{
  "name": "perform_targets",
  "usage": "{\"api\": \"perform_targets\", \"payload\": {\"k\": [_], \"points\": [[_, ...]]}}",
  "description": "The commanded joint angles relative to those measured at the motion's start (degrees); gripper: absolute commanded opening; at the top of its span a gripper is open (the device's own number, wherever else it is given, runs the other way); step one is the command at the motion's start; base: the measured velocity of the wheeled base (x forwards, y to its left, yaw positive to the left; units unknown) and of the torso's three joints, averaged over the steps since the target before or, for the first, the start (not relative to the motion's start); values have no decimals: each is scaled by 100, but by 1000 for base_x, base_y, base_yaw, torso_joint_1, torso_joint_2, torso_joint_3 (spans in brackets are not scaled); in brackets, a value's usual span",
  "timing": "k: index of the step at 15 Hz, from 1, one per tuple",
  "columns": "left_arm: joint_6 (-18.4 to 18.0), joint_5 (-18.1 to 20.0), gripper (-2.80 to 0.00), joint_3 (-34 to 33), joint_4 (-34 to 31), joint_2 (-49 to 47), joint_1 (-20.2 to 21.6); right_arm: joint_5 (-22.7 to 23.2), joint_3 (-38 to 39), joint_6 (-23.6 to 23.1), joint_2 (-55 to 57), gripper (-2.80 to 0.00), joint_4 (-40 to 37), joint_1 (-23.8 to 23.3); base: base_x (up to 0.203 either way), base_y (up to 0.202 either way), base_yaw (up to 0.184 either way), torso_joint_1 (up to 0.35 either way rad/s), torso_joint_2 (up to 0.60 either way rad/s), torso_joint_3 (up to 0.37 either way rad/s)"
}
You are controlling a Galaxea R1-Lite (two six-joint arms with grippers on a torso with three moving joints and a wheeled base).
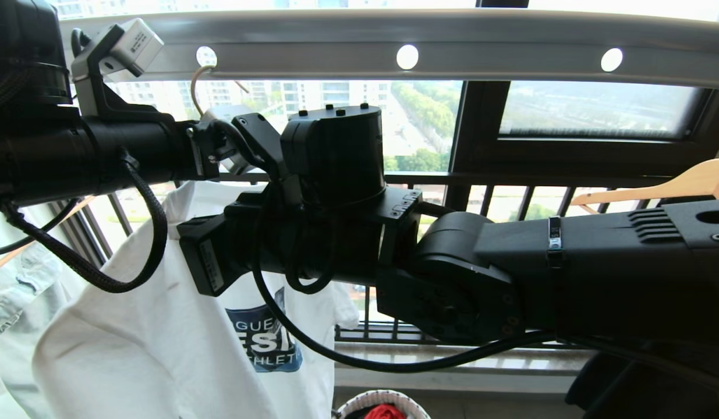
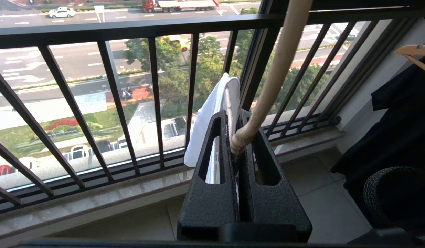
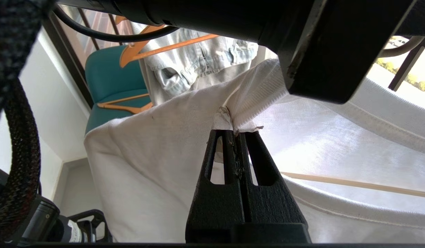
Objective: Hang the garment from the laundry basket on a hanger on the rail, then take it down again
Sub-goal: Take the clothes off the clothes rack
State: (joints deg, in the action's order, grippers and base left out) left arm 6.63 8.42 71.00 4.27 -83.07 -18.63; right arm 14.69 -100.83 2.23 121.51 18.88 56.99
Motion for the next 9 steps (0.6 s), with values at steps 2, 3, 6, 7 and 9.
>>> {"api": "perform_targets", "payload": {"k": [2, 3, 6, 7, 9], "points": [[3, 1, -280, 19, -14, -43, -1, 10, 344, 7, -354, -280, 10, 224, 0, 0, 0, 0, 0, 0], [5, 1, -280, 19, -14, -34, -1, 12, 356, 14, -356, -280, 10, 274, 0, 0, 0, 0, 0, 0], [5, 1, -280, 11, -14, -34, -9, 8, 397, 31, -365, -280, 3, 330, 0, 0, 0, 0, 0, 0], [5, 1, -280, 11, -14, -34, -1, 8, 460, 32, -390, -280, 9, 330, 0, 0, 0, 0, 0, 0], [5, 1, -280, 11, -14, -43, -1, 8, 547, 30, -418, -280, 10, 330, 0, 0, 0, 0, 0, 0]]}}
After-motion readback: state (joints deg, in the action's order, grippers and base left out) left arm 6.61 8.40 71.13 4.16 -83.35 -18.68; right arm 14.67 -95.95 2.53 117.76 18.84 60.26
